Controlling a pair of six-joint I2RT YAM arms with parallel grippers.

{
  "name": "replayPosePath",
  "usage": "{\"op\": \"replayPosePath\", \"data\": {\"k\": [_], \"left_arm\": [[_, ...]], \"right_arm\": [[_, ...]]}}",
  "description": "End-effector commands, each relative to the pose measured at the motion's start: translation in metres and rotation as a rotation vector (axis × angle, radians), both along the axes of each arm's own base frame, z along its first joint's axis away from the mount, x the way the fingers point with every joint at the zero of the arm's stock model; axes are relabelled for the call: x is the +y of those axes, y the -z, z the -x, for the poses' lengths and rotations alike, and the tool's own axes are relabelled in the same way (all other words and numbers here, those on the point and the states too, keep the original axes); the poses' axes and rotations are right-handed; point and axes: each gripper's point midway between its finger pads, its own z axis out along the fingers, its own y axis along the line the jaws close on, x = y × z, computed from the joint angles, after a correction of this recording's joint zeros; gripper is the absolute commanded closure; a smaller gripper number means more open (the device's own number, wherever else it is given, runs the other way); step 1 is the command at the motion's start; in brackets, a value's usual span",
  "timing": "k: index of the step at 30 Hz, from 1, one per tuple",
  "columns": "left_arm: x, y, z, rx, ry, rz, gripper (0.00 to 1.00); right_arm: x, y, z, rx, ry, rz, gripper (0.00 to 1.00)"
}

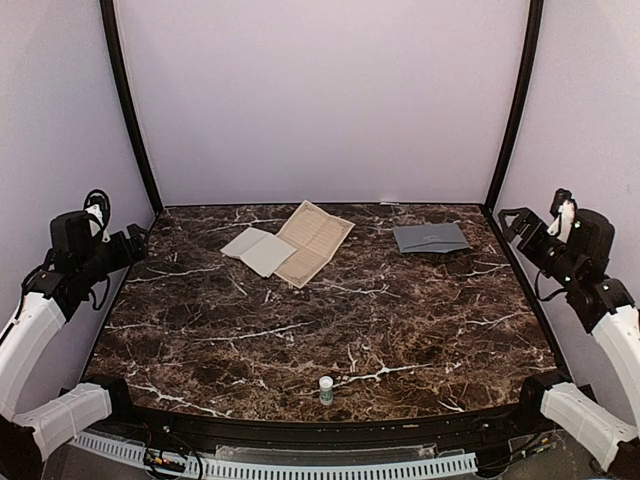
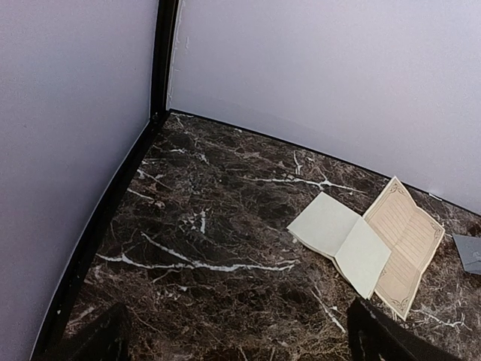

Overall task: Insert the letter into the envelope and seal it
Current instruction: Pick up the letter from the center of the board.

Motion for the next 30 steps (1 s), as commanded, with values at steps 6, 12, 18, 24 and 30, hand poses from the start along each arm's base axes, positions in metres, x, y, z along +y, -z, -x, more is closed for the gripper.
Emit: {"op": "replayPosePath", "data": {"k": [6,12,18,24,30], "left_arm": [[-0.006,0.004,-0.003,0.019,0.040,-0.010,0.01],[-0.021,0.016,-0.018,0.105,0.139,-0.029,0.01],[-0.096,-0.003,-0.039,0.081,0.352,0.005,0.01],[-0.159,0.023,-0.066,0.179,0.445,0.116,0.02],[-0.186,0.057,-0.086,0.250,0.407,0.417,0.11]], "right_arm": [[0.020,0.026,-0.006,0.118,-0.102,-0.068,0.01],[0.036,0.032,-0.010,0.173,-0.201,-0.057,0.02],[0.064,0.040,-0.012,0.229,-0.320,-0.119,0.05],[0.073,0.044,-0.012,0.240,-0.329,-0.138,0.05],[0.073,0.051,-0.008,0.257,-0.325,-0.137,0.05]]}}
